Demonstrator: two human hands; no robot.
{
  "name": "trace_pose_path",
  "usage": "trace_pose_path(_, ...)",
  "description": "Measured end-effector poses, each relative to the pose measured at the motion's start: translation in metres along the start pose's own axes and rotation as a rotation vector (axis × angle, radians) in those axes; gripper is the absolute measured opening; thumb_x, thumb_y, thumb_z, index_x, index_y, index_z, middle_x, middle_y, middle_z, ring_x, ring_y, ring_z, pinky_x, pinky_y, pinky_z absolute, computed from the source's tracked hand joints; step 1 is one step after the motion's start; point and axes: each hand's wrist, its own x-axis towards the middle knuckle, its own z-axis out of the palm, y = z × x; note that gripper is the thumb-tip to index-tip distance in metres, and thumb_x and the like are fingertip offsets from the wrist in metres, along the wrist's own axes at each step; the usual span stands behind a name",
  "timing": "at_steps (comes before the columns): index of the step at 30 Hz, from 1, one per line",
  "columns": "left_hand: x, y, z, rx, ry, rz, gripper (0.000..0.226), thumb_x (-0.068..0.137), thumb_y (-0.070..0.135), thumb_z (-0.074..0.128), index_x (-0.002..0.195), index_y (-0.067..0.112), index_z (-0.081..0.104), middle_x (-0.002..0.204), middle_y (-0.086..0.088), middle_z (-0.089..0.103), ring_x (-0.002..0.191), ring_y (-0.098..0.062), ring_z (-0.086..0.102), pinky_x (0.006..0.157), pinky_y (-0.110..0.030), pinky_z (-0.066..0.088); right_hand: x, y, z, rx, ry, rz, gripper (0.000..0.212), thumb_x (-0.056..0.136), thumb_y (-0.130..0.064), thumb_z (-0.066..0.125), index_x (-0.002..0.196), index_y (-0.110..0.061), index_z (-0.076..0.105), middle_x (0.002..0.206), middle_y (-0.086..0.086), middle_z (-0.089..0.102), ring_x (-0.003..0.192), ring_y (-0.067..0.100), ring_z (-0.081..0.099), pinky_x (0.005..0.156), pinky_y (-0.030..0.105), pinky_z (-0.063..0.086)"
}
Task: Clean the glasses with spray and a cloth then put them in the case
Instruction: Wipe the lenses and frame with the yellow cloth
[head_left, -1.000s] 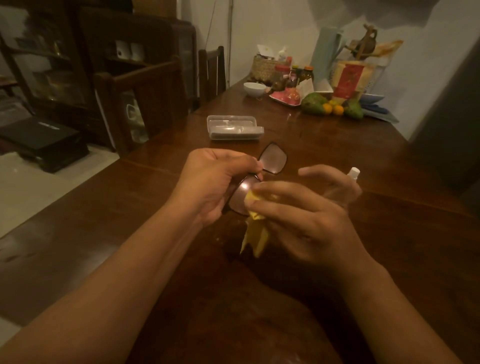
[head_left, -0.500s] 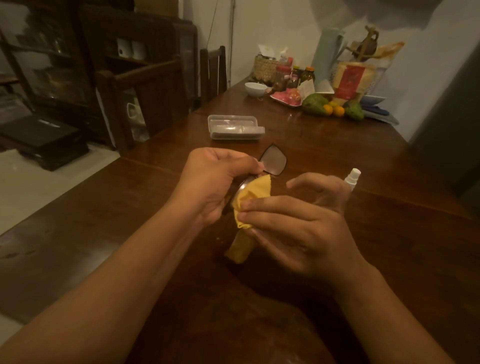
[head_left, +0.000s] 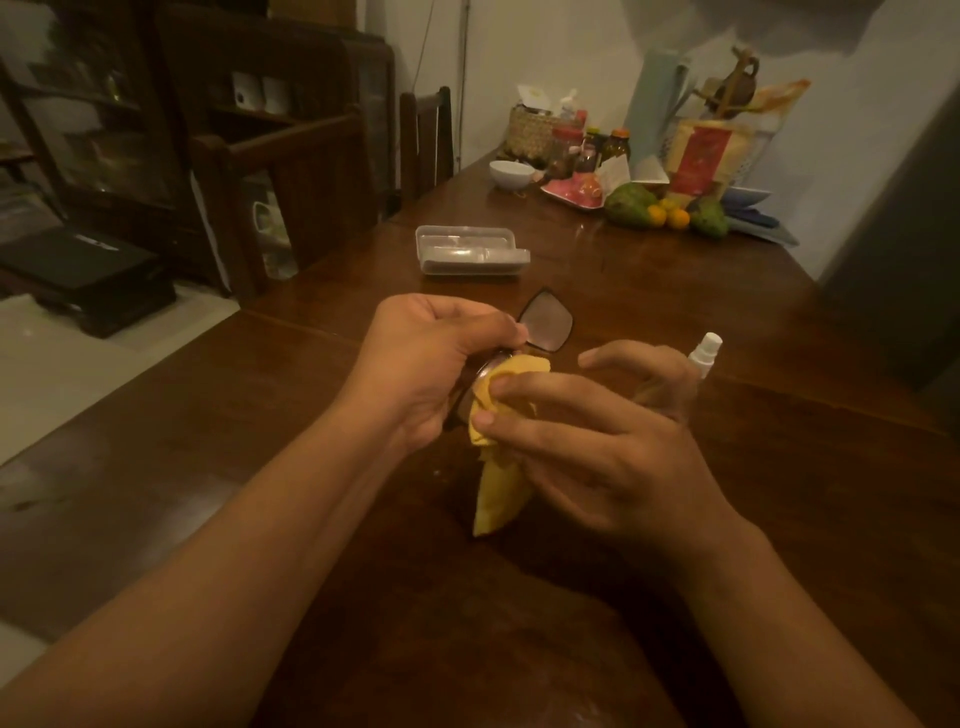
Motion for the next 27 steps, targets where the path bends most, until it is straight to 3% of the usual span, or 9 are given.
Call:
trace_pose_path(4, 0.001, 0.001, 0.0, 0.001, 0.013, -0.003, 0.01, 0.074, 0.0, 0.08, 0.067, 0.007, 0.078, 0.067, -0.011, 0.074, 0.056, -0.02, 0.07, 0.049, -0.029, 0.056, -0.001, 0.004, 0.0, -0.057, 0.053, 0.036, 0.028, 0.104, -0.036, 0.056, 0.127, -0.031, 0.069, 0.137, -0.009, 0.062, 0.119, 0.039, 0.056, 0.077, 0.061, 0.045)
trace_pose_path(9, 0.001, -0.002, 0.002, -0.073, -0.006, -0.025, 0.009, 0.074, -0.005, 0.078, 0.069, 0.002, 0.076, 0.063, -0.014, 0.071, 0.054, -0.022, 0.069, 0.05, -0.029, 0.056, 0.003, -0.009, 0.008, -0.012, -0.009, 0.097, 0.04, 0.101, -0.038, 0.047, 0.139, -0.034, 0.058, 0.145, -0.006, 0.056, 0.133, 0.029, 0.035, 0.082, 0.06, 0.044)
trace_pose_path(16, 0.001, -0.003, 0.0, -0.02, 0.0, -0.004, 0.006, 0.073, -0.001, 0.081, 0.073, 0.004, 0.078, 0.067, -0.014, 0.073, 0.057, -0.02, 0.069, 0.053, -0.029, 0.056, -0.001, -0.003, 0.002, -0.051, 0.075, 0.002, 0.023, 0.101, -0.041, 0.06, 0.118, -0.034, 0.074, 0.129, -0.01, 0.066, 0.121, 0.028, 0.046, 0.082, 0.057, 0.042)
trace_pose_path(20, 0.0, -0.003, 0.0, -0.035, 0.011, 0.011, 0.005, 0.074, -0.003, 0.08, 0.074, 0.001, 0.077, 0.068, -0.015, 0.074, 0.057, -0.022, 0.071, 0.051, -0.031, 0.058, -0.002, 0.003, 0.003, -0.097, 0.14, 0.06, 0.026, 0.096, -0.034, 0.07, 0.121, -0.029, 0.072, 0.124, -0.006, 0.069, 0.12, 0.032, 0.054, 0.076, 0.062, 0.047)
trace_pose_path(24, 0.001, -0.004, -0.001, -0.004, -0.01, -0.008, 0.004, 0.075, 0.001, 0.08, 0.075, 0.005, 0.079, 0.076, -0.013, 0.077, 0.061, -0.022, 0.074, 0.05, -0.029, 0.056, 0.002, -0.004, 0.009, -0.069, 0.093, 0.117, 0.039, 0.095, -0.034, 0.065, 0.133, -0.027, 0.064, 0.133, 0.001, 0.064, 0.127, 0.032, 0.039, 0.078, 0.06, 0.047)
trace_pose_path(27, 0.002, -0.006, -0.003, 0.006, -0.023, -0.009, 0.004, 0.075, 0.004, 0.081, 0.076, 0.007, 0.079, 0.073, -0.009, 0.077, 0.06, -0.019, 0.074, 0.049, -0.027, 0.055, 0.006, -0.008, 0.011, -0.054, 0.078, 0.075, 0.036, 0.098, -0.036, 0.062, 0.134, -0.031, 0.061, 0.136, -0.002, 0.062, 0.125, 0.029, 0.035, 0.078, 0.058, 0.046)
